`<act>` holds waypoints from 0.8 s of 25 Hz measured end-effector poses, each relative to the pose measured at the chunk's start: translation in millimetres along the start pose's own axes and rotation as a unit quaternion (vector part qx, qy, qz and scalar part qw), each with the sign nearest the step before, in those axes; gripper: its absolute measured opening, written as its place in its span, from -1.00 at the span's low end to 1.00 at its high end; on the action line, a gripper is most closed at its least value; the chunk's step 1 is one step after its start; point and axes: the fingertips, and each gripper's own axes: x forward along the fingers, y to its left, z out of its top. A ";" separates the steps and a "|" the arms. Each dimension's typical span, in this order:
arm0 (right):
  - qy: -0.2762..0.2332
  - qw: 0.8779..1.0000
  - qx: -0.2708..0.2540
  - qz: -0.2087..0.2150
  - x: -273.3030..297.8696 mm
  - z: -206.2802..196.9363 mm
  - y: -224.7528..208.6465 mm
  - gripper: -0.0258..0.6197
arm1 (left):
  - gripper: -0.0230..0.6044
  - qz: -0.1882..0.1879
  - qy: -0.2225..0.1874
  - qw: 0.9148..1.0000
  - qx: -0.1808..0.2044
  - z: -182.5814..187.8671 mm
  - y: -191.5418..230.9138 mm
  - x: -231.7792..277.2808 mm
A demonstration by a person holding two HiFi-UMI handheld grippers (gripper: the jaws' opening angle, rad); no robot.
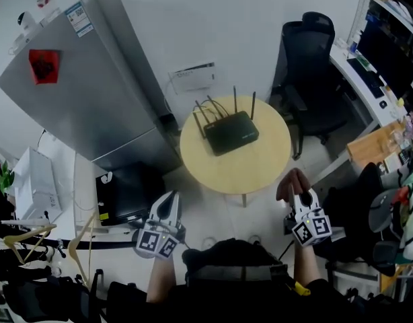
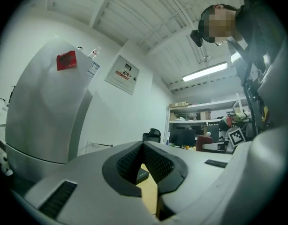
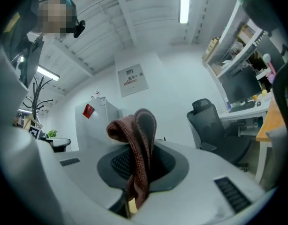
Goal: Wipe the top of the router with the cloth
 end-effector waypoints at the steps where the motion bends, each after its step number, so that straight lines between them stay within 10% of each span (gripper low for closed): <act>1: 0.001 1.000 -0.004 0.000 0.3 0.3 0.7 -0.75 | -0.94 0.005 0.003 1.000 -0.002 -2.0 3.9 -2.2; 20: -0.018 1.000 0.013 0.009 16.7 9.6 -0.3 -0.75 | -0.94 0.021 0.008 1.000 -0.005 -6.8 31.2 6.3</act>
